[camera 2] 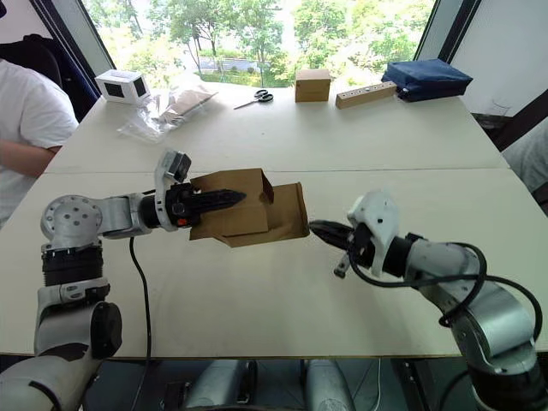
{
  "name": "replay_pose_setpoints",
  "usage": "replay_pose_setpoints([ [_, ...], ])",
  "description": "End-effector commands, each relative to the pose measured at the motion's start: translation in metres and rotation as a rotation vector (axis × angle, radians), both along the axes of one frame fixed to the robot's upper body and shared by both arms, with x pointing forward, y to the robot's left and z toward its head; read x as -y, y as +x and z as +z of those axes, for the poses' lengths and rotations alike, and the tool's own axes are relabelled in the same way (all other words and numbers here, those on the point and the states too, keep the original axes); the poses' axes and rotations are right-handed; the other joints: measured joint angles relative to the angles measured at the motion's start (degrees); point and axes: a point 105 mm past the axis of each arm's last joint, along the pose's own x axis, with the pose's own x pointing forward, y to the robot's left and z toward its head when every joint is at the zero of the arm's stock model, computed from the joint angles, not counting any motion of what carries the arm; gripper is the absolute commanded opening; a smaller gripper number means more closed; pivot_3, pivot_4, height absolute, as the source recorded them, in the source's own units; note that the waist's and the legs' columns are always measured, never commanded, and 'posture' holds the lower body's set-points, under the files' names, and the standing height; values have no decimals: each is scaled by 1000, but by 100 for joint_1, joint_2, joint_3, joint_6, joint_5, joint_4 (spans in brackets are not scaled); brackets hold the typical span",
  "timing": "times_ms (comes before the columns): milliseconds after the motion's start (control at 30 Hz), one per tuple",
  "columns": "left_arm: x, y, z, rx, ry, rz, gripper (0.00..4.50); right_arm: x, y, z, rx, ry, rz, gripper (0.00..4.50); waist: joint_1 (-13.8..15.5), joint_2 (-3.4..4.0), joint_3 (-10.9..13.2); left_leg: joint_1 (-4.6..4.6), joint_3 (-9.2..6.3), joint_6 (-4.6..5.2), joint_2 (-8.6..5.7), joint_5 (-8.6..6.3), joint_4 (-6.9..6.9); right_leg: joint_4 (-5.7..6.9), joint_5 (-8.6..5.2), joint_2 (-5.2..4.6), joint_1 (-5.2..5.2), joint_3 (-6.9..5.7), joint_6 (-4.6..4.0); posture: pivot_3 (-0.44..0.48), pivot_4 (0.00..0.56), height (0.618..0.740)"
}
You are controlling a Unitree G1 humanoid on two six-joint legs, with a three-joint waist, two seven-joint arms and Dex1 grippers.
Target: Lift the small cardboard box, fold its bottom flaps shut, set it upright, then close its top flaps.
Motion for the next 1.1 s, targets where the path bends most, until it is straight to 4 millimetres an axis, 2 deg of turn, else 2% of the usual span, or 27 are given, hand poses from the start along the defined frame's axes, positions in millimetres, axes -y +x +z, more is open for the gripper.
replay_pose_setpoints([
  [33,2,-2,16,42,-37,-22,36,-10,1,7,58,15,7,0,3,0,0,0,0,0,0,0,0,0,0,0,0,0,0,0,150,740],
  [233,9,-5,15,39,-36,-52,36,-34,17,15,102,54,58,0,-13,-1,0,0,0,-37,1,21,0,0,0,2,0,0,0,0,150,740],
  [433,13,-5,17,42,-44,-52,36,-61,15,18,99,57,181,0,1,-3,0,0,-1,-37,0,21,0,-1,0,1,0,0,0,0,150,740],
  [600,12,-4,20,49,-52,-39,36,-63,14,16,93,46,205,0,5,-3,0,0,-2,-37,0,21,0,-1,0,1,0,0,0,0,150,740],
  [733,7,-4,20,53,-49,-25,36,-43,22,26,101,77,130,0,4,-3,0,0,-2,-36,0,21,0,-1,0,1,0,0,0,0,150,740],
  [967,1,-8,21,62,-56,-11,36,21,33,52,15,315,-61,0,32,-3,0,0,-1,-31,0,17,-1,-1,0,-1,1,0,0,0,150,740],
  [1067,2,-9,22,65,-59,-13,0,42,36,51,-59,433,-110,645,28,-3,0,-1,-1,-5,0,3,-1,-1,0,-1,1,0,0,0,150,740],
  [1100,3,-10,22,68,-60,-15,0,46,39,49,-82,458,-124,1065,27,-3,0,-1,-1,-4,0,2,-1,-1,0,-1,1,0,0,0,150,740],
])
